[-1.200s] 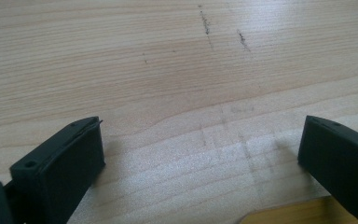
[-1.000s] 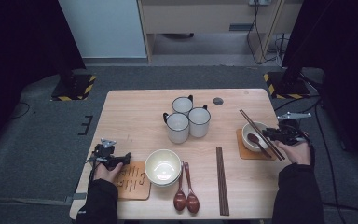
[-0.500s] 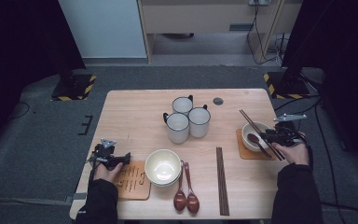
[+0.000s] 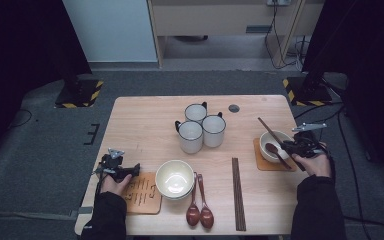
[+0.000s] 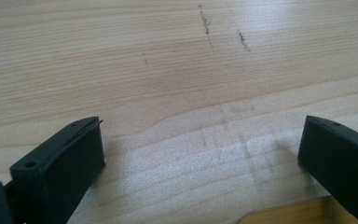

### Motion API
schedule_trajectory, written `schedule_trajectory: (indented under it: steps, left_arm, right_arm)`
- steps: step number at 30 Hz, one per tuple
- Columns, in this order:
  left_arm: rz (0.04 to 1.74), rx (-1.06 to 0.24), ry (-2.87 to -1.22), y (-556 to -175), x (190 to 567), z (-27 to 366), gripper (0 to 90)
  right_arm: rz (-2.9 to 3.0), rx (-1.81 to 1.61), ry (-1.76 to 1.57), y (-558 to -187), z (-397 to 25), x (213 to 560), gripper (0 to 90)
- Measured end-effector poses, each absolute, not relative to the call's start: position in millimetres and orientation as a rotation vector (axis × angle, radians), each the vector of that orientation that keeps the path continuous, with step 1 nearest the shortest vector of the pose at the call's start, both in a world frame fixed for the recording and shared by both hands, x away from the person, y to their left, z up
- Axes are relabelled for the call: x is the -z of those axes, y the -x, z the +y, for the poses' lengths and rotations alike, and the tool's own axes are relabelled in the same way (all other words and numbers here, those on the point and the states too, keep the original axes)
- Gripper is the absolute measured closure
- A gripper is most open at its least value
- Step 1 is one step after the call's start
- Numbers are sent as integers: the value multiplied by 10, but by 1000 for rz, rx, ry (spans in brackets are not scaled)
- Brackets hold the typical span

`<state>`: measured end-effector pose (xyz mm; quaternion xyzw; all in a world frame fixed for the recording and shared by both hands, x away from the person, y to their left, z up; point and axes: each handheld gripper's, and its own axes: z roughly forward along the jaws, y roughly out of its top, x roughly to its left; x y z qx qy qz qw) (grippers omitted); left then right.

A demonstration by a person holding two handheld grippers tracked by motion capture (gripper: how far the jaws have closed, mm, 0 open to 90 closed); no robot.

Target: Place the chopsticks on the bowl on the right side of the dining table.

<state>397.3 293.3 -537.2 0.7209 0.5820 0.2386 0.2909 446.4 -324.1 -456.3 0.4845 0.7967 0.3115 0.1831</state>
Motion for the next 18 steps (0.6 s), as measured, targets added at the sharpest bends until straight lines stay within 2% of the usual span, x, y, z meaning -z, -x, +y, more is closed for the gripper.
schedule_trajectory:
  steps: [18]
  left_arm:
    - [1552, -636, -1923, -3973, 5372, 2933, 0]
  right_arm:
    - [2316, -917, -1277, -4434, -3194, 4565, 784]
